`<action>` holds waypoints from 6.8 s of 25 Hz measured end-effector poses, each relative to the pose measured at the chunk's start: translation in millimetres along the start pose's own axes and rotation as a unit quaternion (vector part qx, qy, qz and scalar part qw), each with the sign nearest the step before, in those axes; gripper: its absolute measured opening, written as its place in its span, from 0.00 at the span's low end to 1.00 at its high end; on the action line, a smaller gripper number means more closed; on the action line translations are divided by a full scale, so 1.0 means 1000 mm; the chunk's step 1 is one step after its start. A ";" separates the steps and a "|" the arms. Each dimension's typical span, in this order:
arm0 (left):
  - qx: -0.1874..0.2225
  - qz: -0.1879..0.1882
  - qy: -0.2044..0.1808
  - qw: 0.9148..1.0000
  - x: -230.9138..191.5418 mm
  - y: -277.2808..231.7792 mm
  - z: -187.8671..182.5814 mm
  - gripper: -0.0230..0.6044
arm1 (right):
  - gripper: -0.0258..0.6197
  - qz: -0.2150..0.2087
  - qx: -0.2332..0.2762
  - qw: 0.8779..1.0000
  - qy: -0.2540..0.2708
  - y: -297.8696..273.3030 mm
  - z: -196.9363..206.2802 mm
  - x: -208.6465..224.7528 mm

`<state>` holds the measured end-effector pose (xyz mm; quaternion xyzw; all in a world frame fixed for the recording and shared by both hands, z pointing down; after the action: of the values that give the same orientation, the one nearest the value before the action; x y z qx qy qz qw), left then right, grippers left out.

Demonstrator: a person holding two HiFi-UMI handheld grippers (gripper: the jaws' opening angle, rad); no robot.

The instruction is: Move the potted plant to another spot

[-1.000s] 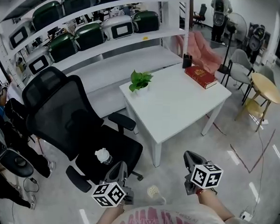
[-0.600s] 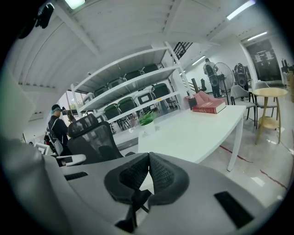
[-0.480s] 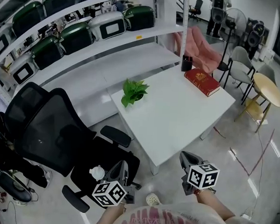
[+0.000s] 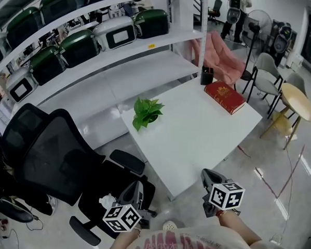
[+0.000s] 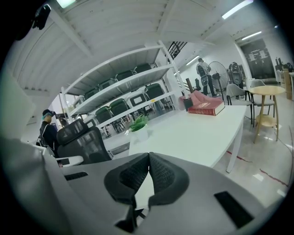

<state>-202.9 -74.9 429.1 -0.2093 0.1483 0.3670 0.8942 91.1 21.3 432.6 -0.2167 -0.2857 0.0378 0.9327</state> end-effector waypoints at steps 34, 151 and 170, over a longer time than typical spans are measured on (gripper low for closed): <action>0.016 -0.033 0.039 0.999 -0.018 -0.011 0.003 0.08 | 0.06 -0.012 -0.022 1.000 -0.019 -0.038 0.001 0.012; 0.101 -0.407 0.177 0.891 -0.056 -0.039 0.030 0.08 | 0.83 -0.259 -0.037 0.922 0.284 -0.432 -0.110 -0.055; 0.100 -0.402 0.187 0.891 -0.055 -0.044 0.035 0.08 | 0.80 -0.247 -0.048 0.924 0.286 -0.431 -0.111 -0.055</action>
<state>-205.3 -118.6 494.4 -0.2251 0.2516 -0.0863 0.9373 82.8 -420.9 505.5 -0.1856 -0.0524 -0.2713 0.9430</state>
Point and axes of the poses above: the fingertips, and each gripper's own axes: y backward along the fingers, x to its right, z out of its underside, the point moved 7 cm from there along y, backward along the fingers, and after that the axes turned 7 degrees about -y, right-handed, at the moved point
